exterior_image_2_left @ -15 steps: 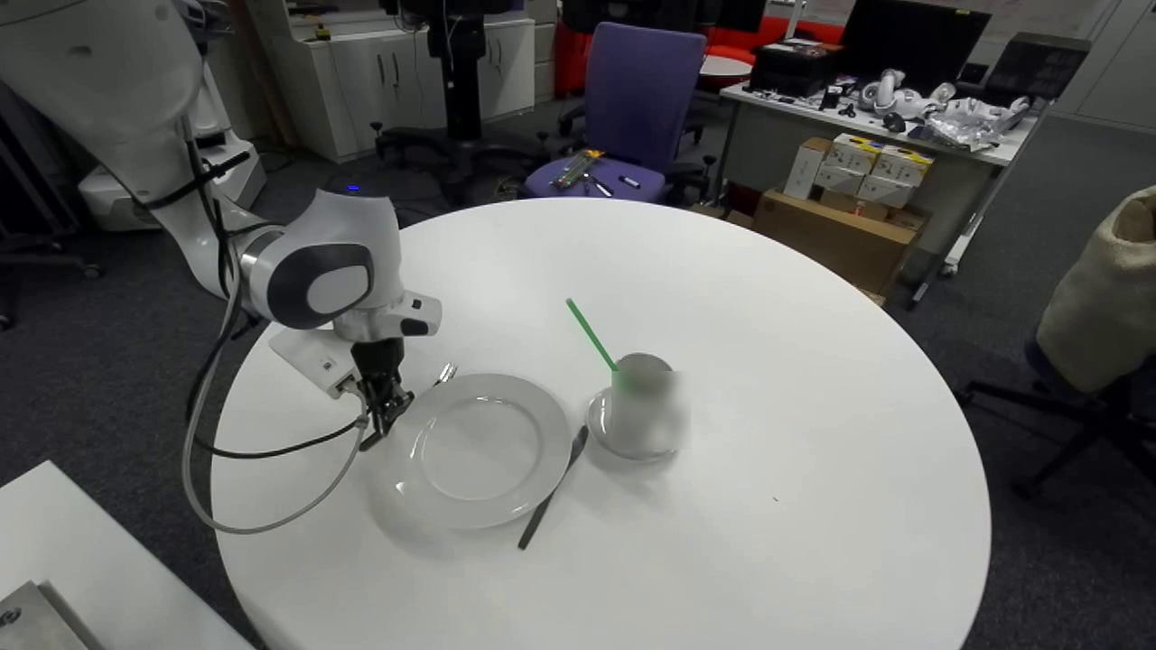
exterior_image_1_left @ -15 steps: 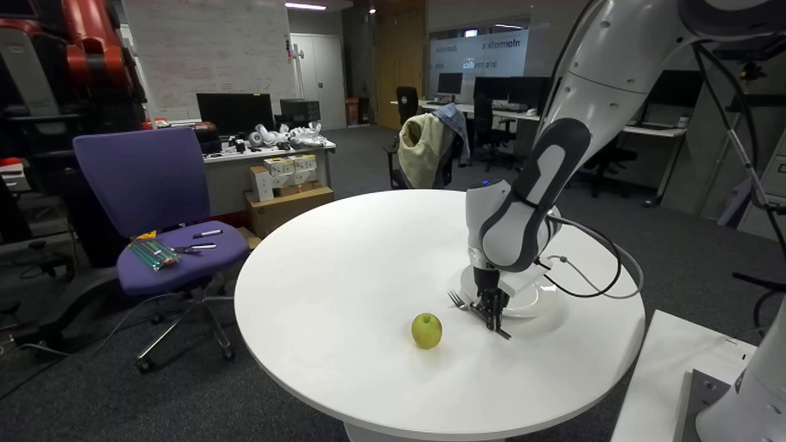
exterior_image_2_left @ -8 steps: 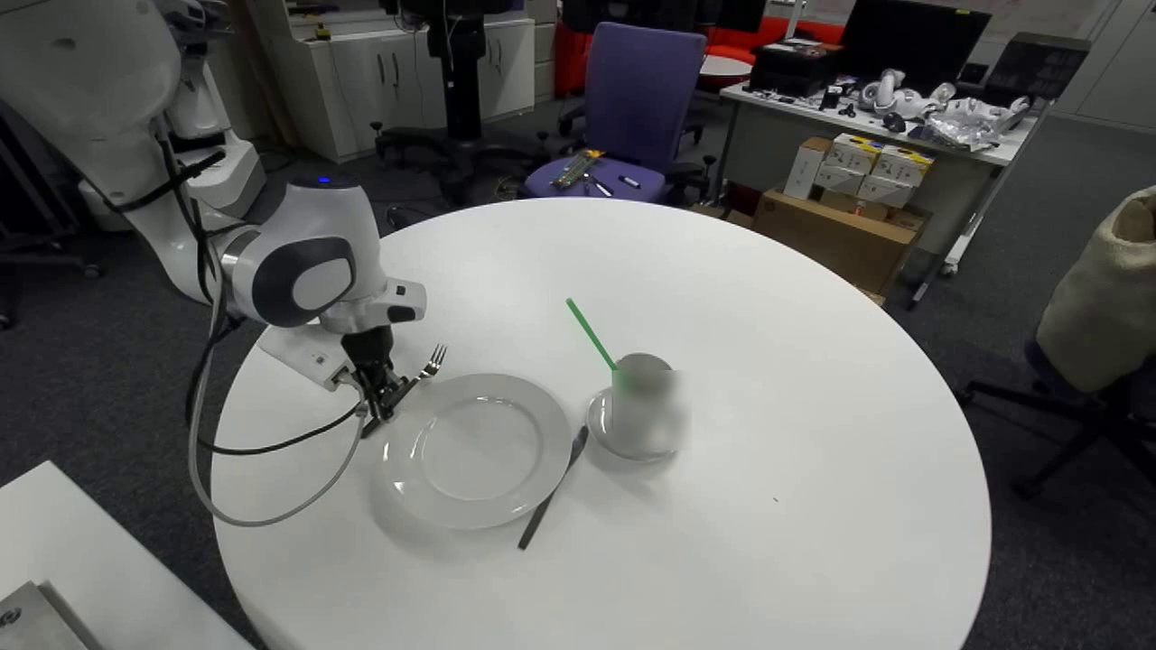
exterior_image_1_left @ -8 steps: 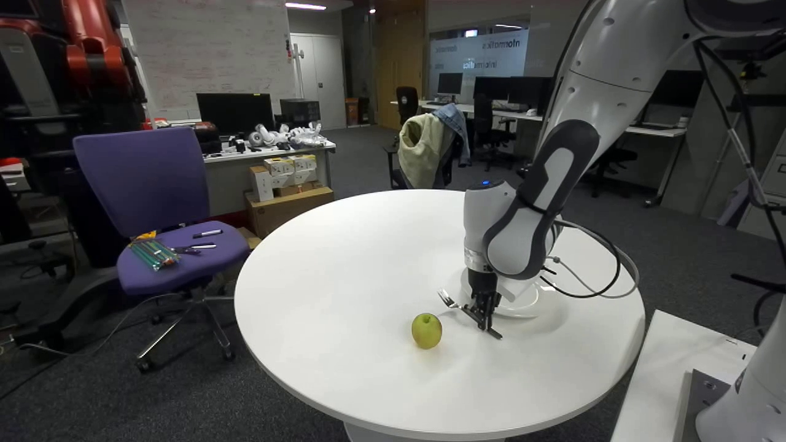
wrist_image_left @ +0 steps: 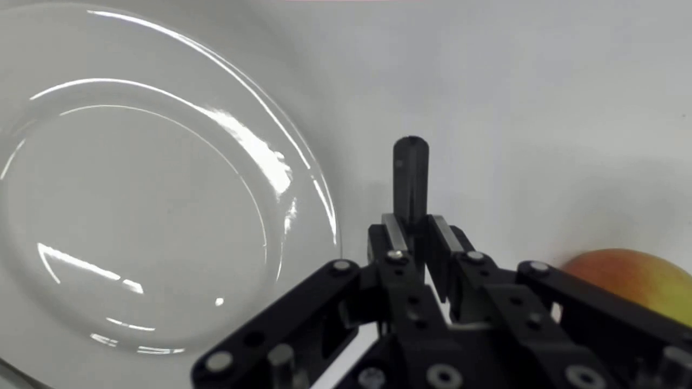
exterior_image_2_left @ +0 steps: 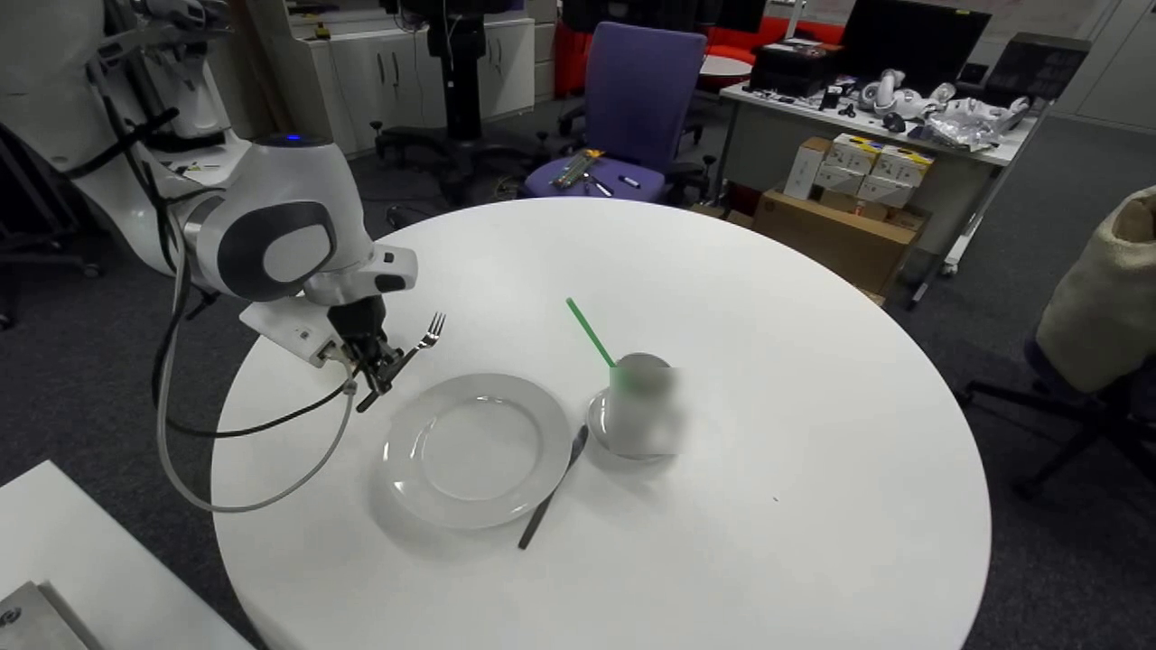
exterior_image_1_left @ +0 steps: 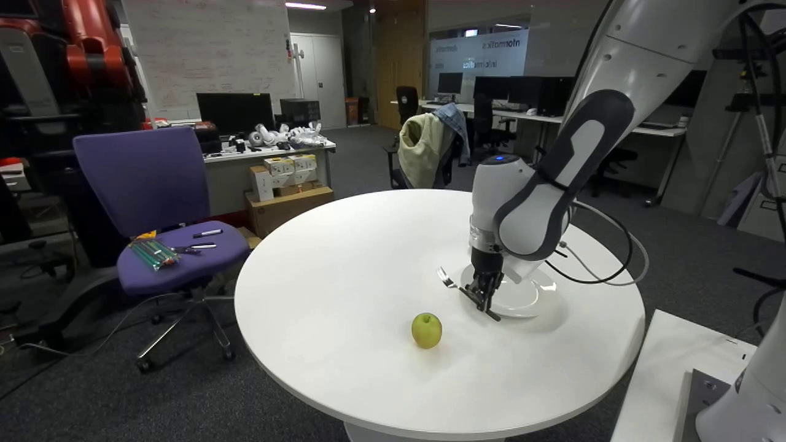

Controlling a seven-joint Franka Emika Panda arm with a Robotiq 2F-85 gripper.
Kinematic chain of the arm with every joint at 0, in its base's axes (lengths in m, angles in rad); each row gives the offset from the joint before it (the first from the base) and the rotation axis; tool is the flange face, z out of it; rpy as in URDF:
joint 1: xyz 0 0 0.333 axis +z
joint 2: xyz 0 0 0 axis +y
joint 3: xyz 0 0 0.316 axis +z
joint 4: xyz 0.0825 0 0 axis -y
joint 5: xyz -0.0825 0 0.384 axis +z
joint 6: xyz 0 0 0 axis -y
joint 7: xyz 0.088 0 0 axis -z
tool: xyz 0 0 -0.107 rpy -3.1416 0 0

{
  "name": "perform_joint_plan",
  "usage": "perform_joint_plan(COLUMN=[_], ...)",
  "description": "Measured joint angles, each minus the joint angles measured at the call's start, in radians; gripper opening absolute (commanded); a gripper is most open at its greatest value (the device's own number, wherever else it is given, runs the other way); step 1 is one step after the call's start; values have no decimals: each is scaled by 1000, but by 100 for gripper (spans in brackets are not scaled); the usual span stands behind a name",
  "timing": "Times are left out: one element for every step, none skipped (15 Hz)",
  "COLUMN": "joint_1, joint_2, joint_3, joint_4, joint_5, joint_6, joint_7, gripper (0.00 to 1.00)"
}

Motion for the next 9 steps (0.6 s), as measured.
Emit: perform_joint_plan(joint_1=[-4, -12, -21, -32, -46, -61, -73, -86, -98], joint_2=[-21, -38, -49, -56, -59, -60, -60, -60, -60], joint_3=[-4, -7, -12, -18, -24, -32, -45, -55, -64], joint_4=[-9, -14, -17, -17, -16, -12, -5, 2, 11], joint_5=[-3, -4, -5, -11, -16, -26, -46, -60, -69], joint_6=[-2, -7, -16, -22, -33, -49, -67, -87, -106], joint_7=[-1, -9, -26, -42, -63, -82, -92, -102, -114], gripper=[4, 4, 4, 4, 4, 4, 4, 4, 4])
